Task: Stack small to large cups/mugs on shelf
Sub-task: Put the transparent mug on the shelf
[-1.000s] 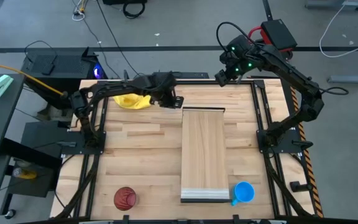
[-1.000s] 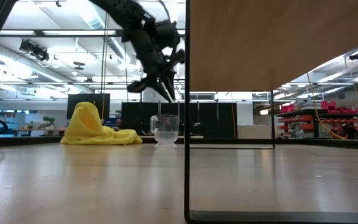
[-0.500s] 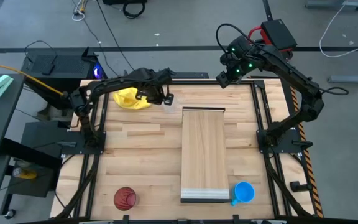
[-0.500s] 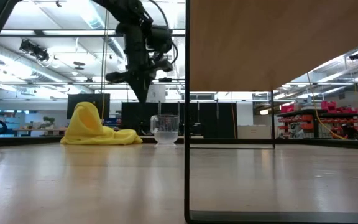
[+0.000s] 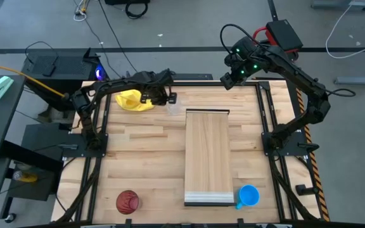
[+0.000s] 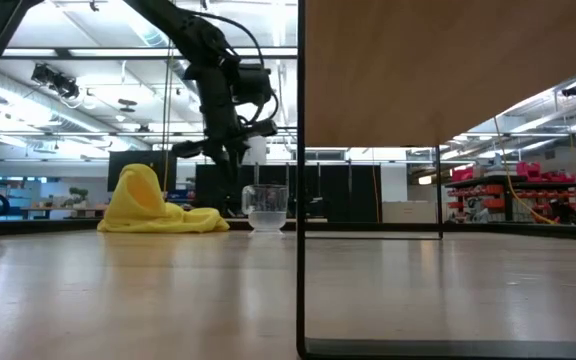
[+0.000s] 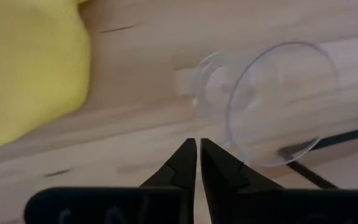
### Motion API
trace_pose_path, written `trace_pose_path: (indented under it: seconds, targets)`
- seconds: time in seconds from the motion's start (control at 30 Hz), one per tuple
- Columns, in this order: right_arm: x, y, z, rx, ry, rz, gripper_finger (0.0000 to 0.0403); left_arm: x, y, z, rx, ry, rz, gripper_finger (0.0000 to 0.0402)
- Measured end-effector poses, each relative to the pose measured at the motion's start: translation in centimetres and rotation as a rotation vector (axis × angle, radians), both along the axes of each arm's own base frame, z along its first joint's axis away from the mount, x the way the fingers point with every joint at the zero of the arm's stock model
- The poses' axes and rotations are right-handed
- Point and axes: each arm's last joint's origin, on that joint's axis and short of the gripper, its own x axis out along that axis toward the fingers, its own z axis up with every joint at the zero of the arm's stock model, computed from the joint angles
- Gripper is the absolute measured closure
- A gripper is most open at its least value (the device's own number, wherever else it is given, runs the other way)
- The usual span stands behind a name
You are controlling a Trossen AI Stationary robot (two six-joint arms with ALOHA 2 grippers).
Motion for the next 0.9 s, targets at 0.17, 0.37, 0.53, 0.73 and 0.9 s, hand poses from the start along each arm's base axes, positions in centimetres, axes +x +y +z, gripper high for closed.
trace_pose_path:
  seconds: [0.17,0.37,0.53,0.73,0.9]
  targets:
    - [0.0,0.0,0.0,0.0,0.0,0.0,0.03,0.2,0.5,-0.6,-0.005,-0.008,0.007,0.038]
    - [0.0,0.0,0.0,0.001,-0.001,-0.003,0.03,0.9,0.8,-2.1,-0.045,-0.027,-0.014,0.0377]
    - [0.0,0.0,0.0,-0.004,0.003,-0.007,0.03,1.8,0.9,-2.3,-0.036,-0.094,-0.025,0.0373]
    - [0.0,0.0,0.0,0.0,0.002,-0.013,0.03,2.3,0.9,-2.1,-0.015,-0.139,-0.023,0.0379]
    - [0.0,0.0,0.0,0.003,0.001,-0.017,0.03,2.8,0.9,-2.0,0.003,-0.182,-0.025,0.0378]
